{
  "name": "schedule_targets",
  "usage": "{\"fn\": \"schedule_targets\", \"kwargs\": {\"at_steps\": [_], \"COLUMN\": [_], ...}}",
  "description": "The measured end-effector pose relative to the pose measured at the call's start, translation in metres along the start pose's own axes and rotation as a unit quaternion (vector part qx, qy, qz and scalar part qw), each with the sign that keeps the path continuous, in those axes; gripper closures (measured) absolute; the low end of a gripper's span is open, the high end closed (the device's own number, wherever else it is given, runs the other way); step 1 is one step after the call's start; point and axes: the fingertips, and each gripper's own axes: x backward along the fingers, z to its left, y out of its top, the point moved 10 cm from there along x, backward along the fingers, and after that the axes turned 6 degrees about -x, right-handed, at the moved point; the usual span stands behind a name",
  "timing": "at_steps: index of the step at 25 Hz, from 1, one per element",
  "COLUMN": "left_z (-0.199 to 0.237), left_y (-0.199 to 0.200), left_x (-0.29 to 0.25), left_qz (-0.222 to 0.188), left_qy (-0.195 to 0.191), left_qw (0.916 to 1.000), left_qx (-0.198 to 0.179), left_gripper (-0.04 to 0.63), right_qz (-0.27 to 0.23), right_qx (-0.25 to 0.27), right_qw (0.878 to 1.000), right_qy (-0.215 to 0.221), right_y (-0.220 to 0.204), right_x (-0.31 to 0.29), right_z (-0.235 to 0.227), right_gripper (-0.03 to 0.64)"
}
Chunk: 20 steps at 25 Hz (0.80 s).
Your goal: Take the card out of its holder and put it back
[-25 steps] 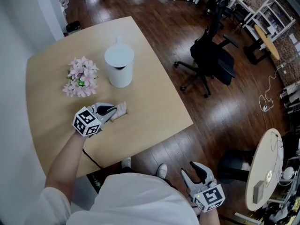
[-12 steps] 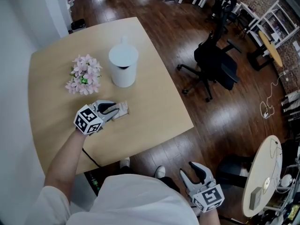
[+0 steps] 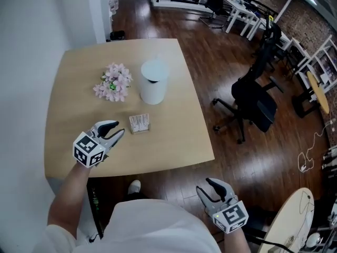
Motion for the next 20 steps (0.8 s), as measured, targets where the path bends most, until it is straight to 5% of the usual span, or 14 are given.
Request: {"fn": "schedule_targets", "kwargs": {"at_steps": [9,14,20], "left_z": [-0.208,-0.316,-0.384], "left_y": [0.014,0.02,0.027], "left_x": [0.131,0.174,0.204], "left_qz": [-0.029,-0.006,-0.023], "left_qy": [0.144,0.163,0.177], "left_qw": [0.9859,0.9795,0.9748], "left_qx": [0.08,0.118,0.134], "left_gripper": [0.451,0.453,0.457], "right_qz": [-0.007,-0.003,-0.009], "right_qx": [0.069,0.093,0.1], "right_qw": [0.988,0.974,0.966], "right_qy": [0.14,0.207,0.237], "right_y": [-0.035,-0.049,-0.064], "right_x": [0.035,0.044,0.076], "right_z": [-0.029,-0.011,0.021], "right_gripper": [0.446,0.446,0.446]}}
